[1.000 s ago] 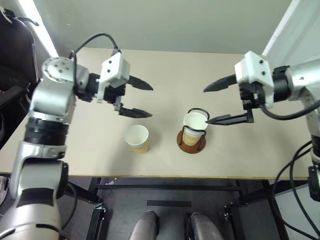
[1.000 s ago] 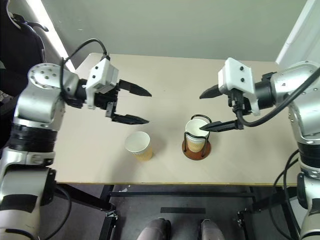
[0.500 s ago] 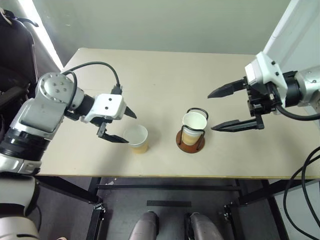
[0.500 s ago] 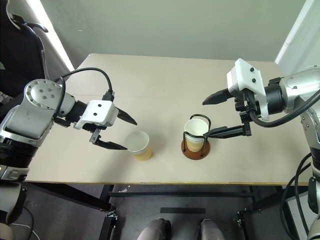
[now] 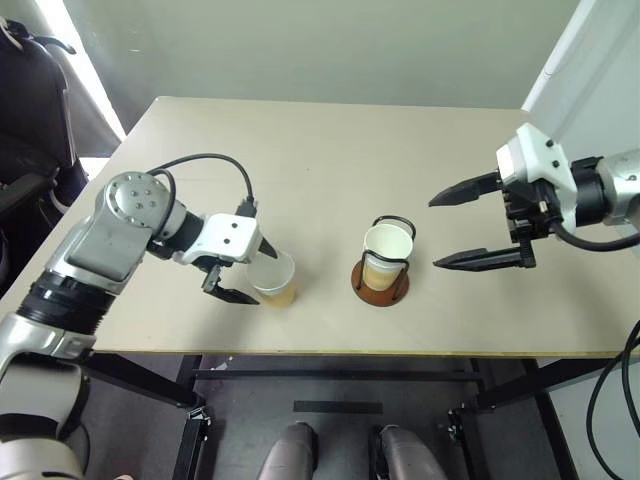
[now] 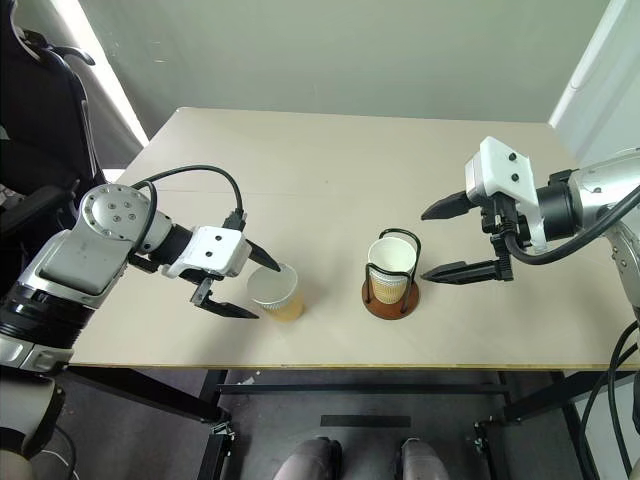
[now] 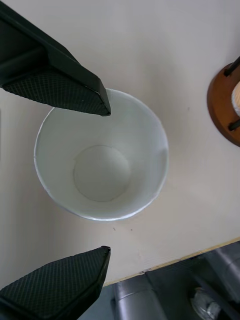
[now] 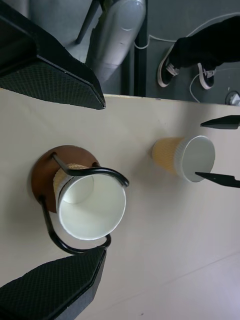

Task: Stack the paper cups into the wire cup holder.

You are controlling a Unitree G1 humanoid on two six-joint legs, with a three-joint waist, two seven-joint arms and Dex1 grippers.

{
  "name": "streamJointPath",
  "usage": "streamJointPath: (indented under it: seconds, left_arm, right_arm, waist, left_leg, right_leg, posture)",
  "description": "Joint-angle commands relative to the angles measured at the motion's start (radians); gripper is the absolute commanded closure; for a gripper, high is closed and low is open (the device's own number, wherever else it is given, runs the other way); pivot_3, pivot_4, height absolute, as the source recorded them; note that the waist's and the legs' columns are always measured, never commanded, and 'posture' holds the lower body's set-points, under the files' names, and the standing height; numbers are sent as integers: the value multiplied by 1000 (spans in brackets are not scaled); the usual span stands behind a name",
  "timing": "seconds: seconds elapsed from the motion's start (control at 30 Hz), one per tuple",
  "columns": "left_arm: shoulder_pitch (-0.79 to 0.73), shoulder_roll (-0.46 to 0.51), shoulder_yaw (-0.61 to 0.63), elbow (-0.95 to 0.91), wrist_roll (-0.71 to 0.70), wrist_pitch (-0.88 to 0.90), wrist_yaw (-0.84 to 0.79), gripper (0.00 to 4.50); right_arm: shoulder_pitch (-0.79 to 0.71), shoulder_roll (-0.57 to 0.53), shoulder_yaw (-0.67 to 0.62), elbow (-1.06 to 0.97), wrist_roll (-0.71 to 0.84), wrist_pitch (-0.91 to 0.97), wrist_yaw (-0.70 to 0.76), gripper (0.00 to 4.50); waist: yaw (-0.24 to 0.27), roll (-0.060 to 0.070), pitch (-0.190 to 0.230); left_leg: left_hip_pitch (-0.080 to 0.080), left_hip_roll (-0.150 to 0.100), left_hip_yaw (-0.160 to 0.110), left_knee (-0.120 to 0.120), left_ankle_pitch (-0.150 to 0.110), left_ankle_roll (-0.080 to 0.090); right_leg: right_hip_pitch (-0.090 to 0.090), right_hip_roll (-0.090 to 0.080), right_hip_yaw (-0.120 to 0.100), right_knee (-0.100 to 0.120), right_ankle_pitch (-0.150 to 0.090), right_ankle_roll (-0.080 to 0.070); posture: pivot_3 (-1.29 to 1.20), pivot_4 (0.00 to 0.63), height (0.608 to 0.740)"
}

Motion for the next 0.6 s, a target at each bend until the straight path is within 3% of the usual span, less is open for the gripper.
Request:
streamJointPath:
  seconds: [0.03, 0.1, 0.43, 0.6]
  left_arm:
    - [-7, -21, 0, 19, 40, -30, -23, 379]
    - [-11, -32, -1, 36, 58, -44, -22, 819]
    - [-30, -73, 13, 91, 86, -72, -36, 4443]
    - [-38, -78, 17, 94, 81, -68, -42, 4483]
  right_arm:
    - [8, -18, -41, -23, 18, -16, -14, 0]
    - [19, -21, -44, -23, 16, -22, -17, 0]
    - [87, -34, -76, 47, 1, -104, -21, 0]
    - [102, -64, -50, 123, -44, -188, 7, 0]
  waist:
    - [0, 0, 0]
    - [0, 0, 0]
    - [1, 0, 0]
    - [1, 0, 0]
  left_leg:
    - [0, 0, 0, 0, 0, 0]
    - [0, 0, 0, 0, 0, 0]
    - [0, 0, 0, 1, 0, 0]
    - [0, 0, 0, 1, 0, 0]
  right_leg:
    - [0, 0, 0, 0, 0, 0]
    - [0, 0, 0, 0, 0, 0]
    - [0, 0, 0, 0, 2, 4]
    - [0, 0, 0, 0, 4, 6]
  posture:
    - [0, 150, 740]
    - [0, 150, 740]
    - [0, 150, 740]
    - [0, 150, 740]
